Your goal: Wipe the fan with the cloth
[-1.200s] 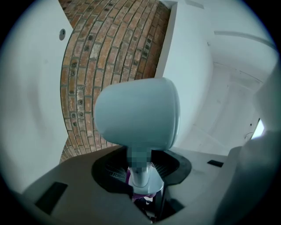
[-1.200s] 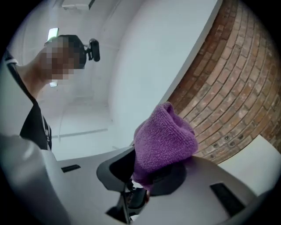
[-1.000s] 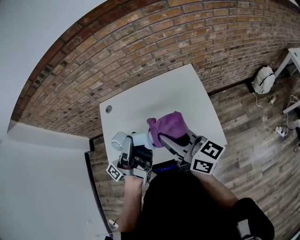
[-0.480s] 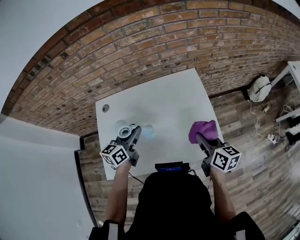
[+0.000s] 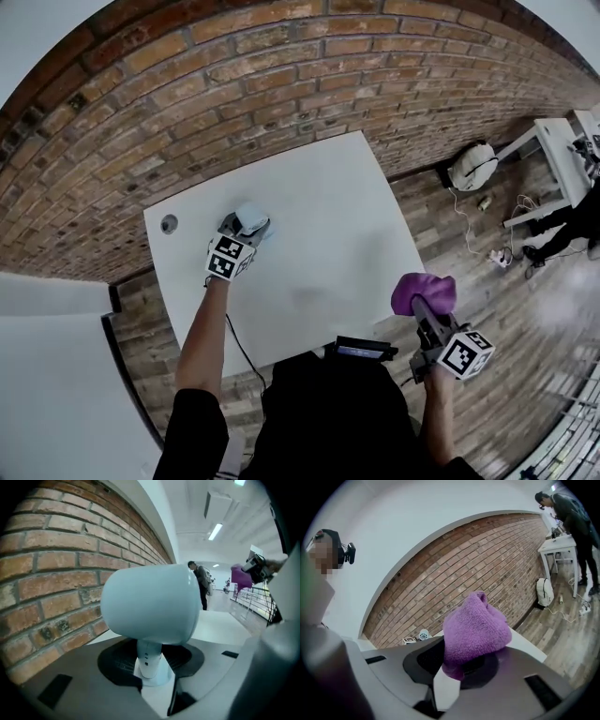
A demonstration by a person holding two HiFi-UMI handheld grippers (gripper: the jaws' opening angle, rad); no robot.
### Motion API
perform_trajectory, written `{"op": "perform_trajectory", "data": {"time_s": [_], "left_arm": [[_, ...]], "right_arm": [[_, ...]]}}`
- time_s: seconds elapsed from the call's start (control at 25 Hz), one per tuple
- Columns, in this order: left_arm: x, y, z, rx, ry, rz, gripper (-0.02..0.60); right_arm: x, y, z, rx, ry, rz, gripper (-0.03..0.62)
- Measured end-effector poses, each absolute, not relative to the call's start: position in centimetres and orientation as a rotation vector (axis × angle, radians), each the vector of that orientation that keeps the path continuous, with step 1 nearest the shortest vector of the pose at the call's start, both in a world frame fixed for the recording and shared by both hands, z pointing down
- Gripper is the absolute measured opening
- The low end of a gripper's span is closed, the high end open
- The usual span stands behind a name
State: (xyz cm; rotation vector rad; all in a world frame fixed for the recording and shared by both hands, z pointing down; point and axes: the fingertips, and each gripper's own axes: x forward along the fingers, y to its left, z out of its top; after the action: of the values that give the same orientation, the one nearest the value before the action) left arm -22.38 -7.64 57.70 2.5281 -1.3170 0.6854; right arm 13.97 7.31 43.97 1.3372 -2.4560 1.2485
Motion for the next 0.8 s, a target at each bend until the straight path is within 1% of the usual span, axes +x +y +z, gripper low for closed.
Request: {"op": "perform_trajectory", "data": {"time_s": [0.08, 0.16, 0.36, 0.68, 0.72, 0.76, 0.8], "left_arm": [[-22.4, -8.4, 59.0, 2.602, -1.245, 0.784, 0.163], [-22.5, -9.0, 59.9, 2.654, -1.189, 0.82, 0.163], [-23.0, -9.5, 60.0, 2.652, -1.15, 0.774, 0.163], [-23.4, -9.7, 60.0, 2.648, -1.201, 0.707, 0.163], [-23.5, -9.7, 59.9, 2.653, -1.204, 0.703, 0.182], [-23.8, -9.7, 59.8, 2.653, -1.214, 0.697, 0.241], [-24.2, -9.6, 59.7, 2.646, -1.232, 0.69, 0.277]], "right_arm": [[13.6, 8.1, 43.7, 1.363, -2.432, 1.23, 0.072], [13.2, 8.7, 43.5, 1.384, -2.414, 1.215, 0.071], [11.5, 9.5, 43.4, 1.401, -2.394, 1.204, 0.072], [8.3, 9.9, 42.7, 1.371, -2.412, 1.189, 0.071], [8.2, 9.9, 42.6, 1.37, -2.414, 1.186, 0.072], [8.1, 10.0, 42.5, 1.371, -2.416, 1.185, 0.072], [8.1, 10.1, 42.4, 1.373, -2.418, 1.186, 0.072]]}}
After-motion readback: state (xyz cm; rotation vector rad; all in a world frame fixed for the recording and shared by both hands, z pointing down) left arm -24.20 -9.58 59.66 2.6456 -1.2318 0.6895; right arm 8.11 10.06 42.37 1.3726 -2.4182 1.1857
